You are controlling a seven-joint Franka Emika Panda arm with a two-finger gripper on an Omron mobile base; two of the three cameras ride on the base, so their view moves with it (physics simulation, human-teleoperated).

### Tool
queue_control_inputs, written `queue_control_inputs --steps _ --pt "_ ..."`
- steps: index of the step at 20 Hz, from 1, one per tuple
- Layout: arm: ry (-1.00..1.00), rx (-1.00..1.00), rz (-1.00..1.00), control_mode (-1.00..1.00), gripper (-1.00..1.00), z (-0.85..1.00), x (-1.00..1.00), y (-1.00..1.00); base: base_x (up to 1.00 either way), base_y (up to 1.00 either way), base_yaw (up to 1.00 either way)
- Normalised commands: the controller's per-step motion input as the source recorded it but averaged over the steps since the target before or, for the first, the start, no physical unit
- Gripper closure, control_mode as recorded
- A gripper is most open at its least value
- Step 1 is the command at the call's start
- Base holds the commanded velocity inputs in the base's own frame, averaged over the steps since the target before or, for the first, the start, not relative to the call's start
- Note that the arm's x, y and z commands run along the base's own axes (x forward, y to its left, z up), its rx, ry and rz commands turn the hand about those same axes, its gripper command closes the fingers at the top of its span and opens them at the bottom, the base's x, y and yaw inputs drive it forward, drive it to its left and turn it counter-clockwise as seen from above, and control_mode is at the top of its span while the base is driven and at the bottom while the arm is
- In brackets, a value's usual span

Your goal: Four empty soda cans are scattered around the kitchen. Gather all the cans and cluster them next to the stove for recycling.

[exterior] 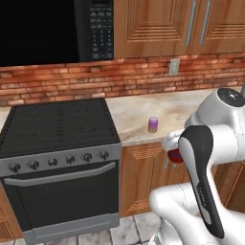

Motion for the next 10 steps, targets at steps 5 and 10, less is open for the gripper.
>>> queue_control_inputs --steps 5,10 --pt "0.00 0.00 0.00 1.00 1.00 0.00 0.00 0.00 0.48 -0.15 -0.08" --pt "0.00 0.00 0.00 1.00 1.00 0.00 0.00 0.00 0.51 -0.15 -0.08"
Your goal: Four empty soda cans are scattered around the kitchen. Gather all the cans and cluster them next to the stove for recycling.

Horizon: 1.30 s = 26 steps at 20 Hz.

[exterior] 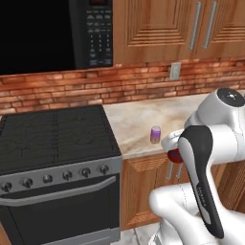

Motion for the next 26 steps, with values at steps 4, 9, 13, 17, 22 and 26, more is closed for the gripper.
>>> queue_control_inputs --steps 4,9,13,17,22,26 --pt "0.00 0.00 0.00 1.00 1.00 0.00 0.00 0.00 0.43 -0.18 -0.07" --pt "0.00 0.00 0.00 1.00 1.00 0.00 0.00 0.00 0.43 -0.16 -0.05" --pt "0.00 0.00 0.00 1.00 1.00 0.00 0.00 0.00 0.42 -0.11 -0.04" --pt "0.00 0.00 0.00 1.00 1.00 0.00 0.00 0.00 0.39 -0.03 -0.03" --pt "0.00 0.00 0.00 1.00 1.00 0.00 0.00 0.00 0.28 0.00 -0.01" --pt "0.00 0.00 0.00 1.00 1.00 0.00 0.00 0.00 0.20 0.03 0.00"
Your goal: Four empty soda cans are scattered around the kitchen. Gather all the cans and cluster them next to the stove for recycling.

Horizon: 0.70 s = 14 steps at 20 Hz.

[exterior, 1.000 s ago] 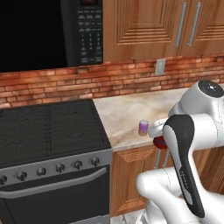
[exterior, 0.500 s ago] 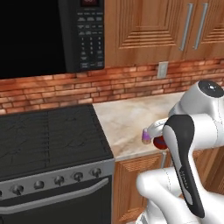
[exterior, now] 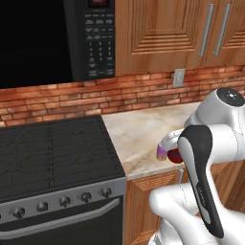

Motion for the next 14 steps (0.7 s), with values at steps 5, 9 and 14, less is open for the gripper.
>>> queue_control_inputs --steps 5,9,14 --pt "0.00 0.00 0.00 1.00 1.00 0.00 0.00 0.00 0.20 0.15 0.00" --pt "0.00 0.00 0.00 1.00 1.00 0.00 0.00 0.00 0.28 0.20 0.00" --pt "0.03 0.00 0.00 -1.00 1.00 -0.22 0.09 0.12 0.09 0.08 0.00"
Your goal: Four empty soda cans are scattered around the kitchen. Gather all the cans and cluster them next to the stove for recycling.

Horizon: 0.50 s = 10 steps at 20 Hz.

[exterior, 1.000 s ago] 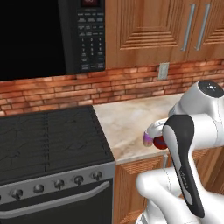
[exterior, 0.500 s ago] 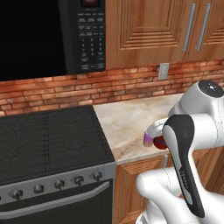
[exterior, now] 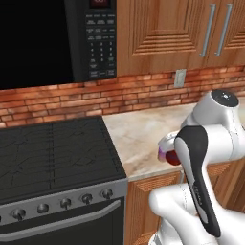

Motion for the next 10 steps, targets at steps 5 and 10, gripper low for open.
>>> queue_control_inputs --steps 5,10 --pt "0.03 -0.01 0.00 -1.00 1.00 -0.39 0.11 0.21 0.00 0.00 0.00" --pt "0.03 0.00 -0.01 -1.00 1.00 -0.30 0.15 0.12 0.00 0.00 0.00"
